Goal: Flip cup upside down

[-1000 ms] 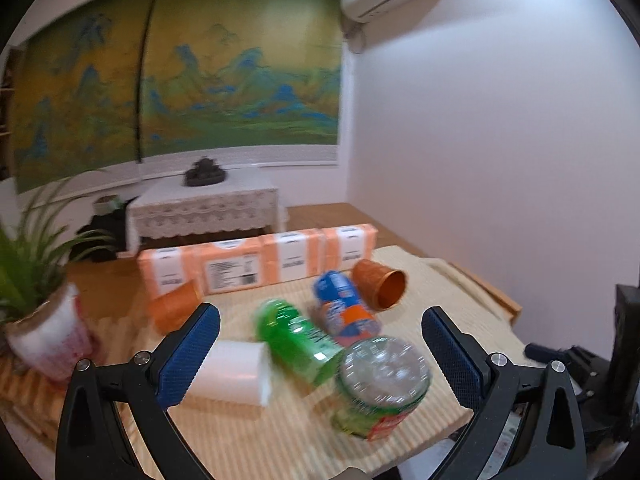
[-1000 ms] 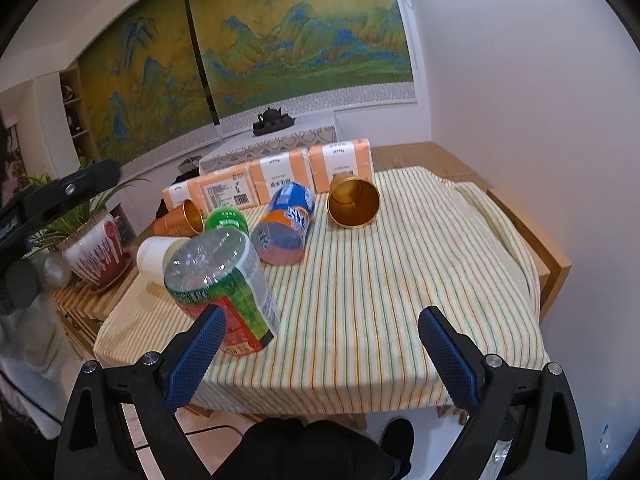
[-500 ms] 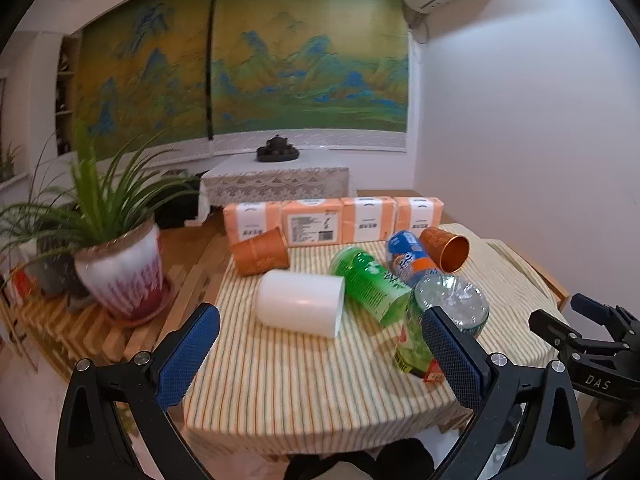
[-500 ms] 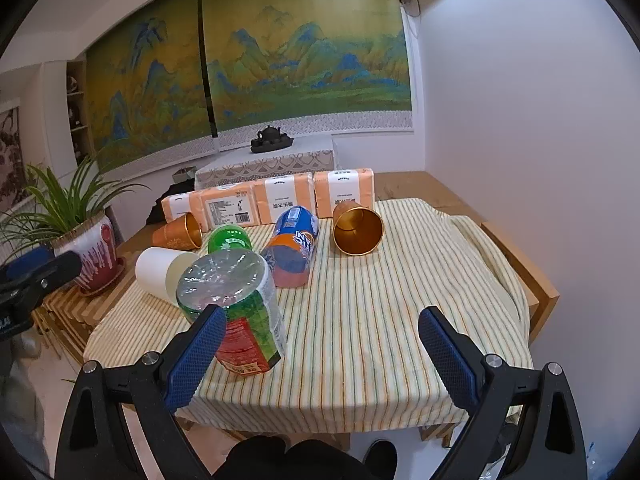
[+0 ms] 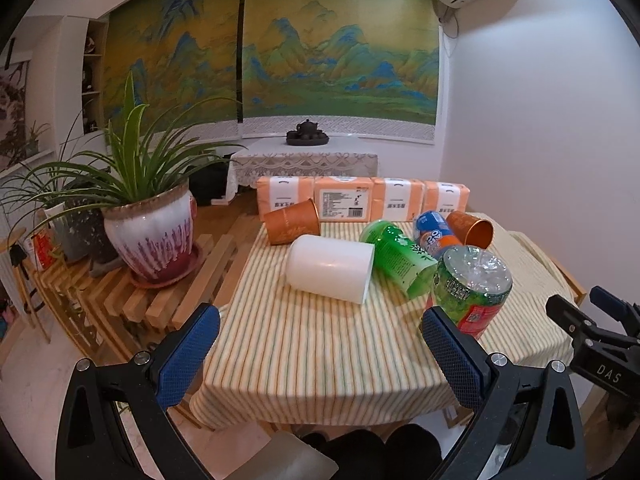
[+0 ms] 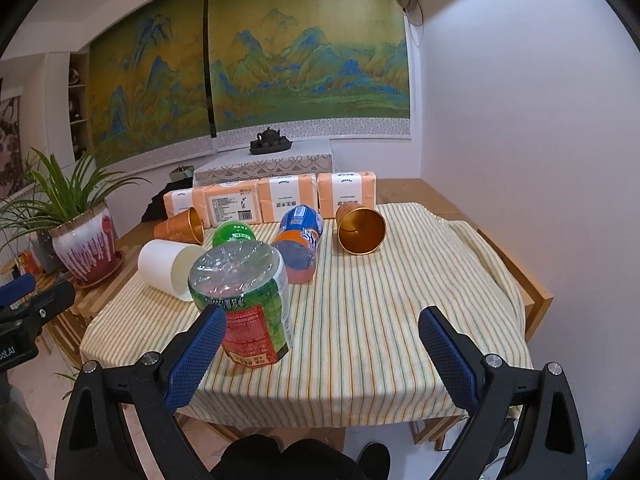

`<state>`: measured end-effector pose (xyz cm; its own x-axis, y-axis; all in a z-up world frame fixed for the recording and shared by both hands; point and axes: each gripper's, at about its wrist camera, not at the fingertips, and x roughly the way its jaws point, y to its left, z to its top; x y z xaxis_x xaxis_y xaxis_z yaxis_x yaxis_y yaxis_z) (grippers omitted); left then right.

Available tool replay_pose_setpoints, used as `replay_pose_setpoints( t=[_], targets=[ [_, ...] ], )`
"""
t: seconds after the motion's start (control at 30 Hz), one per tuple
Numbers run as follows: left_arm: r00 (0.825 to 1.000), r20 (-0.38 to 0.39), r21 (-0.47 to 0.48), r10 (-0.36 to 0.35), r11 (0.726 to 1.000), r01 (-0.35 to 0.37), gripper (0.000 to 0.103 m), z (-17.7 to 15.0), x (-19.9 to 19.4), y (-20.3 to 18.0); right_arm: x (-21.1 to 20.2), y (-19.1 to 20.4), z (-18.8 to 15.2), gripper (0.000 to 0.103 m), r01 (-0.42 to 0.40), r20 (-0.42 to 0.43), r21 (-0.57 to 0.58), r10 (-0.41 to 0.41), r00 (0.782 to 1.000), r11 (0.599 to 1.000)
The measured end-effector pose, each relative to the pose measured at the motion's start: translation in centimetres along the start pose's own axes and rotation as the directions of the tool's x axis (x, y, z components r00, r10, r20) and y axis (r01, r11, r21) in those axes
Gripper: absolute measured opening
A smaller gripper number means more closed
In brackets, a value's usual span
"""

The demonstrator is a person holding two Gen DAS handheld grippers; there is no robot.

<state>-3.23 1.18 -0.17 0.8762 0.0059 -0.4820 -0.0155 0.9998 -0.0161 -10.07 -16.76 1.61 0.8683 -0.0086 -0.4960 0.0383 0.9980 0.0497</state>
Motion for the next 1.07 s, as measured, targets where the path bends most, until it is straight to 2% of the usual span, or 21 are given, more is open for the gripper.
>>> replay_pose_setpoints(
  t=[0.3,1.07],
  targets=[
    [1.0,0.009,-0.001,0.013,1.0,-0.013,0.102,0.31,-0.14,0.05,-0.4,0.33,-0.43,0.095,0.027,0.013,-0.023,-0.027,1.0,0.999],
    [1.0,0.001,0.003,0.027,1.0,-0.027,0.102,0.17,0.71,0.17,-0.08,0.3,-0.75,0.095,0.028,0.002,-0.02,-0.028,1.0,0.999]
  ],
)
